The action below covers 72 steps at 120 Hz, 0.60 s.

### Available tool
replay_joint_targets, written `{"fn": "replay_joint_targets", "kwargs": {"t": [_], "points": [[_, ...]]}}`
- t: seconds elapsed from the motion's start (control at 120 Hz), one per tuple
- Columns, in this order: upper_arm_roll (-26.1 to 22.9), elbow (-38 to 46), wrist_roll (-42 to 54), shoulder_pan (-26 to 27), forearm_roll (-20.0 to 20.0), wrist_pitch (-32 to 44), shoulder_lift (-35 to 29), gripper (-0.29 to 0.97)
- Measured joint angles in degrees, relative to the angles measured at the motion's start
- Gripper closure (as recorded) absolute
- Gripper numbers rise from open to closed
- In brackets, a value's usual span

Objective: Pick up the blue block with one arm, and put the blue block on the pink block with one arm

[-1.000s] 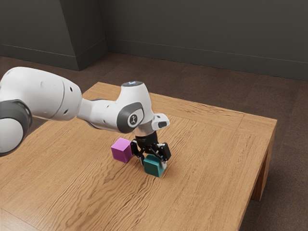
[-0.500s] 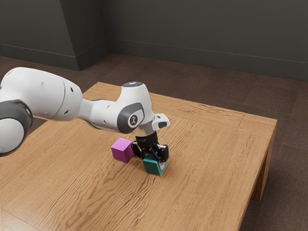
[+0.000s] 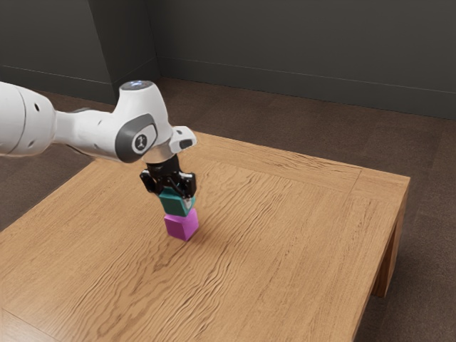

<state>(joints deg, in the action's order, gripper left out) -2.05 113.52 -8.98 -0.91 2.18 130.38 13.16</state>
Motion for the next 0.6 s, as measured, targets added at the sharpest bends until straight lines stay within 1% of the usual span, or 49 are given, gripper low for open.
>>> {"fn": "replay_joint_targets", "kwargs": {"t": [0.083,0.208,0.375,0.6], "points": [[-0.03,-0.33,0.06,-1.07,-1.40,-0.29,-0.10,0.29],[-0.13,-2.45,0.59,-3.23,-2.36,-0.56,2.06,0.29],[-0.68,-4.81,1.46,-4.07,-2.72,-0.74,4.80,0.29],[-1.87,-5.23,2.57,-4.95,-2.68,-0.83,6.25,0.29]]}}
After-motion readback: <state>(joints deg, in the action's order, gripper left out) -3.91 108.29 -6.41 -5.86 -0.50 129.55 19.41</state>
